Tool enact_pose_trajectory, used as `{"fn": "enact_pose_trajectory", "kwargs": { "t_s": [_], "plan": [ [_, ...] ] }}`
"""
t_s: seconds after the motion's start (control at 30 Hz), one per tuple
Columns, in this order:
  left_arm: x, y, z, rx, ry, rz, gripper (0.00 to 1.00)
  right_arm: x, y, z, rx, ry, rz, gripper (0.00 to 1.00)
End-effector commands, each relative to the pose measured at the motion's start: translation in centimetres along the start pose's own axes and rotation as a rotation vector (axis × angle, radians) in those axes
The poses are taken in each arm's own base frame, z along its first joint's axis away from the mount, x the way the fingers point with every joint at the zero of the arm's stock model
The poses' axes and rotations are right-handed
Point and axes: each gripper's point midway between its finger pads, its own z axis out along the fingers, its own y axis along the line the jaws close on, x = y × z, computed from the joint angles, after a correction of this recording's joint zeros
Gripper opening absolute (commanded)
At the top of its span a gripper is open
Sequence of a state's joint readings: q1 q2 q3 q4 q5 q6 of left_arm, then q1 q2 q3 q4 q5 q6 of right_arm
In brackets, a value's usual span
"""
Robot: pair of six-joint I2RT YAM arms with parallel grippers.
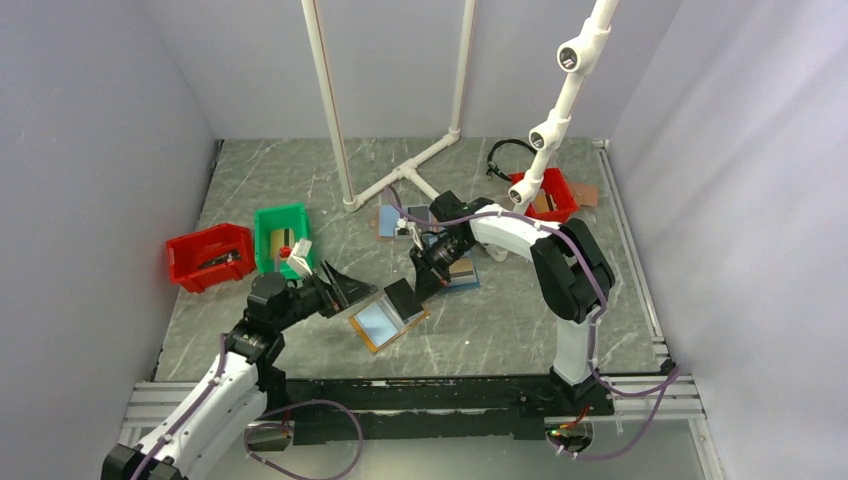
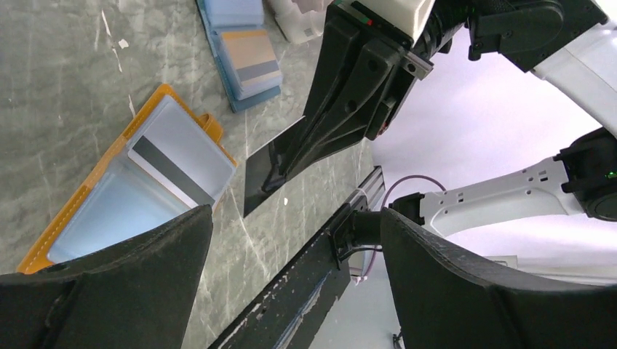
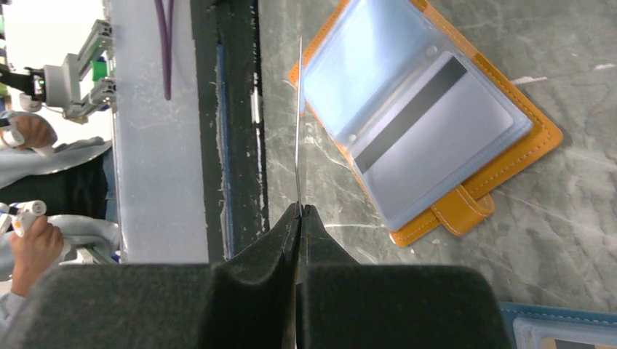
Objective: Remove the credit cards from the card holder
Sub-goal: Place the credit card in the storage box.
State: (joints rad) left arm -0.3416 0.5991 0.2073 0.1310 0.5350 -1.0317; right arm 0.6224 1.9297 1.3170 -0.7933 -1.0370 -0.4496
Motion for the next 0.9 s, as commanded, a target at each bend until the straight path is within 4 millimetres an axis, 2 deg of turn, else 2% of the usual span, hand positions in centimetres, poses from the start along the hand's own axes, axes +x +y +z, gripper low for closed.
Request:
{"fn": "enact_pose_trajectory", "kwargs": {
  "t_s": [0.0,0.2,0.27,0.53,0.87],
  "plan": [
    [-0.4,-1.4,0.1,0.1,-0.025,0.096,0.9,-2.3,2.1,-0.6,-0.088,-0.061,-0.052,0.0],
    [-1.1,-1.4,0.9,0.11,-0.044,0.097,0.89,-3.2,3.8,-1.2,-0.135,-0.102,-0.069,0.0],
    [-0.9,-1.7,1.6,0.147,-0.033,0.084,0.86,-3.4,4.4,-1.2,-0.176,-0.112,-0.065,0.0],
    [0.9,-2.6,3.7,0.17,0.035,0.134,0.83,-3.4,4.9,-1.2,-0.22,-0.121,-0.052,0.0],
    [1.9,-2.9,4.4,0.197,0.051,0.142,0.66,-3.2,4.7,-0.8,-0.226,-0.114,-0.042,0.0]
  ]
}}
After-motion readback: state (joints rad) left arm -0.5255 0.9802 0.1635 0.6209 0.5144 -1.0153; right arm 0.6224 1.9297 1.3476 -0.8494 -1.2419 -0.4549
